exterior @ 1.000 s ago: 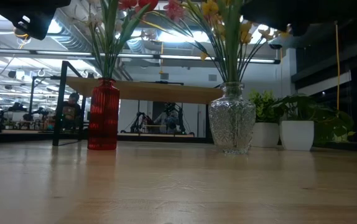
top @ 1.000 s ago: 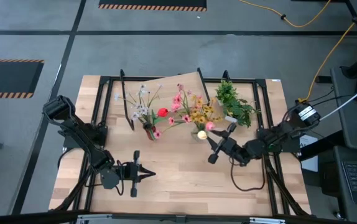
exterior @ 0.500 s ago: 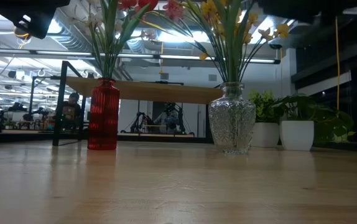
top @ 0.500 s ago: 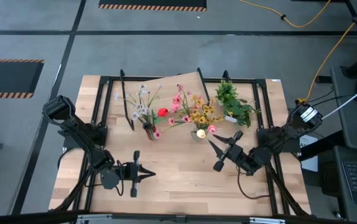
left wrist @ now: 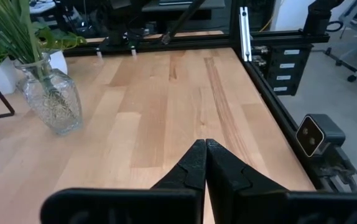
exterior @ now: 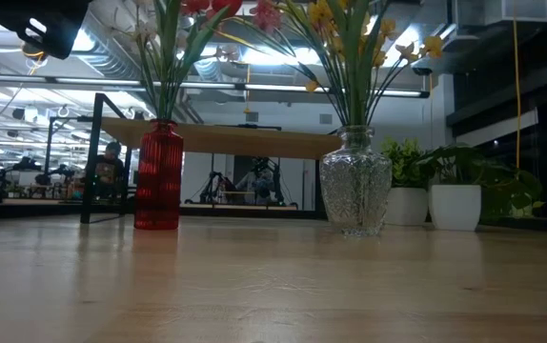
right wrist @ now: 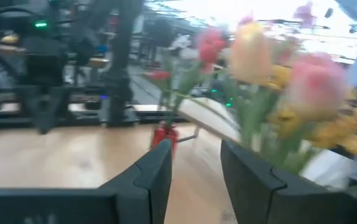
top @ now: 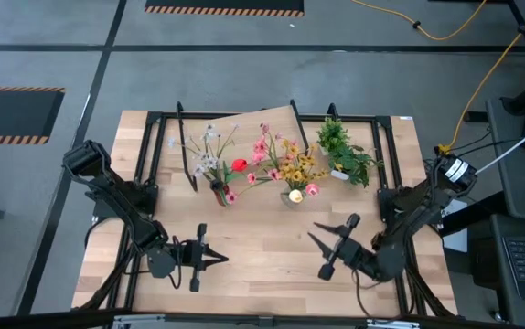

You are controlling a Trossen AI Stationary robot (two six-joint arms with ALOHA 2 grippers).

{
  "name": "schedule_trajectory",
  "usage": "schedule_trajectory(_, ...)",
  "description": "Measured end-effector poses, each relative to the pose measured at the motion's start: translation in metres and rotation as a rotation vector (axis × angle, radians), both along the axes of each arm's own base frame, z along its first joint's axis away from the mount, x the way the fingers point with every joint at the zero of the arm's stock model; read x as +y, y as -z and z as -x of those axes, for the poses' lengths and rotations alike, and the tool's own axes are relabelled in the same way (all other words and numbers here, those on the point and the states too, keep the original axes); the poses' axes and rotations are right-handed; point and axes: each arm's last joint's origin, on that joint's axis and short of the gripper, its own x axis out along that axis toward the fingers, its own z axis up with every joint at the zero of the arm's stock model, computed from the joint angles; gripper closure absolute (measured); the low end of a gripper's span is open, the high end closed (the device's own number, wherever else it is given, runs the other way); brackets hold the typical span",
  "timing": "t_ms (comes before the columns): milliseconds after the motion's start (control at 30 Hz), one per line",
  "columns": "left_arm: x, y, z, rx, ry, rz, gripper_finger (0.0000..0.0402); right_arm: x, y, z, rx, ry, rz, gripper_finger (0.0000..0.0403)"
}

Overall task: Pick and place flowers into a vace then onto a shelf
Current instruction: Put the transparent flower vase on the shelf

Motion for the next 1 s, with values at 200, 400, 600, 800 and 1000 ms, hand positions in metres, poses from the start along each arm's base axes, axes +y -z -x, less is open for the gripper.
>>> schedule_trajectory(200,0.0,0.0,0.0,0.0,0.0,0.0,0.0397,0.016,0.001,-0.012,0.09,-0.199,-0.006,0.0263)
schedule_trajectory(400,0.0,0.0,0.0,0.004,0.012,0.011,0.0398,0.018,0.016,-0.011,0.225,-0.304,-0.172,0.0263)
schedule_trajectory(600,-0.001,0.0,0.0,0.005,0.014,0.012,0.0396,0.007,0.029,-0.008,0.286,-0.202,-0.174,0.0263)
schedule_trajectory(800,0.0,0.0,0.0,0.004,0.014,0.004,0.0396,-0.012,0.033,-0.017,0.281,-0.068,-0.143,0.0263)
schedule_trajectory(1000,0.0,0.0,0.0,0.004,0.008,0.012,0.0396,-0.03,0.037,-0.033,0.35,-0.081,-0.246,0.0262)
